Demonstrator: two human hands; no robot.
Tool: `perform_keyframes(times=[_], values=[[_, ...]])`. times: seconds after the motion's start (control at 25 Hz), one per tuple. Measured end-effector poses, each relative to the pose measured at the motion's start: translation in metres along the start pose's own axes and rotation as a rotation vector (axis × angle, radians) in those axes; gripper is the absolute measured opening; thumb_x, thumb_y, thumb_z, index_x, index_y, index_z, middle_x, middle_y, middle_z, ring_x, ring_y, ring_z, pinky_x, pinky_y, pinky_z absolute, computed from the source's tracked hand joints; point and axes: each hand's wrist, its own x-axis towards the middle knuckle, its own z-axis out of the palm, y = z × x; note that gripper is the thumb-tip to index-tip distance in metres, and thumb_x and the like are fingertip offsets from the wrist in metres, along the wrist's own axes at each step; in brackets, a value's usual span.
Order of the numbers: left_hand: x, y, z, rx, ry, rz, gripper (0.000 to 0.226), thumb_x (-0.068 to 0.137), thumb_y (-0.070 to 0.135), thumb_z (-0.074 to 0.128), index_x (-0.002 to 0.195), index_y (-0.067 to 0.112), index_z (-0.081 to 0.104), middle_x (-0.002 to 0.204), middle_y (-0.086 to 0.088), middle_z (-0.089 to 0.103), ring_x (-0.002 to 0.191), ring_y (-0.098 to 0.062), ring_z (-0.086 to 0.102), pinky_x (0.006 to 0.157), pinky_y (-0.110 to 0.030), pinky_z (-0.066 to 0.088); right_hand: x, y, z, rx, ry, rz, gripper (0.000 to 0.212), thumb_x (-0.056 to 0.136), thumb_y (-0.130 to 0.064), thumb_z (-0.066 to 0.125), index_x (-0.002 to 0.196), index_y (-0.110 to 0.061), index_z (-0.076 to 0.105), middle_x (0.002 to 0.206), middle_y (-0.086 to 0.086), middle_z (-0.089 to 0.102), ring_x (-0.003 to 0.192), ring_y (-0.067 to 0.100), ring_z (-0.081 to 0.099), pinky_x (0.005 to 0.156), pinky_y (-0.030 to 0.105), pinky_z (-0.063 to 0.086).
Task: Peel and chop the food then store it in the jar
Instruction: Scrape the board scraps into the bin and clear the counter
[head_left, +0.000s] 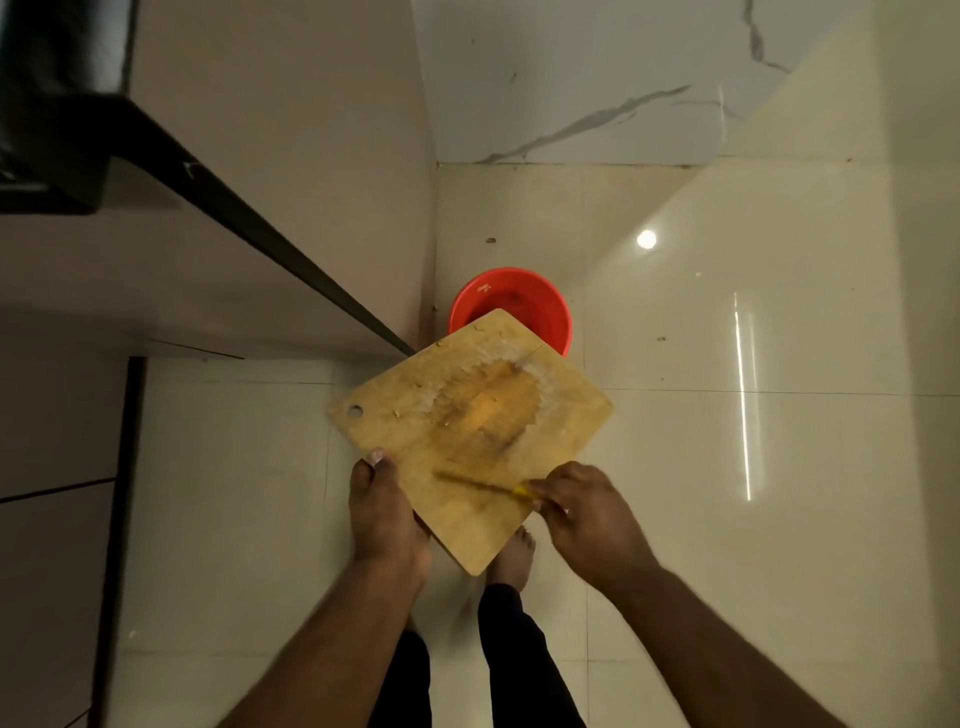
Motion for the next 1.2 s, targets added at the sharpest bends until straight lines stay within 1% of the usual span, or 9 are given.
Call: perform_keyframes(times=[0.16, 0.28, 0.44, 0.52, 0.64, 0.72, 0.8, 0.96, 1.2], values=[[0.010, -0.004, 0.002, 0.015, -0.022, 0.039, 0.028, 0.107, 0.034, 0.042, 0.123, 0.019, 0.059, 0.116, -0.007, 0.072, 0.103, -0.027, 0.071, 0.083, -0.051, 0.057, 0.058, 0.041, 0.000, -0.064, 0.022, 0.227, 0.030, 0.086, -0.010, 0.065, 0.111, -0.022, 0.075, 0.104, 0.002, 0.067, 0.097, 0.026, 0.062, 0.082, 0.036, 0.055], [0.013, -0.004, 0.004, 0.026, -0.003, 0.031, 0.024, 0.107, 0.034, 0.042, 0.116, 0.022, 0.060, 0.115, -0.006, 0.072, 0.102, -0.028, 0.070, 0.087, -0.053, 0.056, 0.083, 0.046, -0.005, -0.063, 0.053, 0.354, 0.029, 0.089, -0.012, 0.062, 0.115, -0.018, 0.073, 0.112, 0.005, 0.066, 0.102, 0.026, 0.061, 0.084, 0.030, 0.050], [0.013, -0.001, 0.009, 0.041, -0.008, 0.033, 0.024, 0.106, 0.035, 0.042, 0.119, 0.021, 0.058, 0.116, -0.007, 0.070, 0.104, -0.028, 0.069, 0.082, -0.048, 0.057, 0.075, 0.007, -0.003, 0.151, -0.054, 0.001, 0.026, 0.084, -0.008, 0.070, 0.107, -0.020, 0.077, 0.103, -0.008, 0.068, 0.095, 0.005, 0.055, 0.085, 0.013, 0.040], [0.013, 0.001, 0.009, 0.052, -0.005, 0.042, 0.024, 0.106, 0.035, 0.043, 0.117, 0.020, 0.058, 0.117, -0.010, 0.070, 0.105, -0.031, 0.069, 0.081, -0.050, 0.057, 0.070, 0.003, 0.005, 0.147, -0.089, -0.089, 0.026, 0.082, -0.006, 0.071, 0.105, -0.017, 0.077, 0.099, -0.007, 0.068, 0.092, 0.005, 0.055, 0.084, 0.011, 0.037], [0.009, 0.004, 0.006, 0.083, -0.013, 0.073, 0.030, 0.105, 0.037, 0.044, 0.120, 0.014, 0.056, 0.120, -0.014, 0.069, 0.107, -0.039, 0.067, 0.075, -0.051, 0.058, 0.089, 0.019, 0.010, 0.074, -0.050, 0.094, 0.028, 0.084, -0.006, 0.065, 0.107, -0.018, 0.077, 0.104, 0.001, 0.070, 0.096, 0.018, 0.061, 0.081, 0.017, 0.044], [0.007, 0.007, 0.003, 0.083, -0.003, 0.077, 0.031, 0.106, 0.035, 0.044, 0.122, 0.012, 0.056, 0.118, -0.013, 0.070, 0.107, -0.038, 0.068, 0.084, -0.058, 0.056, 0.099, 0.021, 0.009, 0.011, -0.019, 0.259, 0.027, 0.087, -0.011, 0.063, 0.109, -0.019, 0.076, 0.105, 0.003, 0.068, 0.098, 0.021, 0.061, 0.080, 0.025, 0.046], [0.007, 0.009, 0.003, 0.092, 0.003, 0.072, 0.030, 0.106, 0.034, 0.044, 0.122, 0.012, 0.056, 0.117, -0.013, 0.070, 0.105, -0.036, 0.069, 0.089, -0.062, 0.054, 0.101, 0.008, 0.009, 0.079, -0.035, 0.203, 0.028, 0.087, -0.010, 0.064, 0.110, -0.020, 0.075, 0.105, 0.000, 0.068, 0.098, 0.017, 0.059, 0.081, 0.022, 0.044], [0.007, 0.008, 0.006, 0.126, -0.001, 0.080, 0.028, 0.105, 0.037, 0.045, 0.119, 0.016, 0.057, 0.115, -0.015, 0.070, 0.105, -0.041, 0.067, 0.080, -0.056, 0.057, 0.088, -0.036, 0.020, 0.225, -0.135, -0.112, 0.025, 0.089, -0.013, 0.068, 0.111, -0.021, 0.075, 0.099, -0.008, 0.066, 0.093, 0.004, 0.053, 0.081, 0.007, 0.039], [0.002, 0.012, 0.002, 0.160, 0.010, 0.134, 0.019, 0.104, 0.036, 0.049, 0.099, 0.025, 0.064, 0.110, -0.009, 0.072, 0.103, -0.036, 0.068, 0.091, -0.066, 0.051, 0.111, -0.005, 0.025, 0.119, -0.055, 0.210, 0.034, 0.088, -0.008, 0.059, 0.116, -0.021, 0.073, 0.110, 0.000, 0.066, 0.101, 0.017, 0.057, 0.086, 0.024, 0.046]])
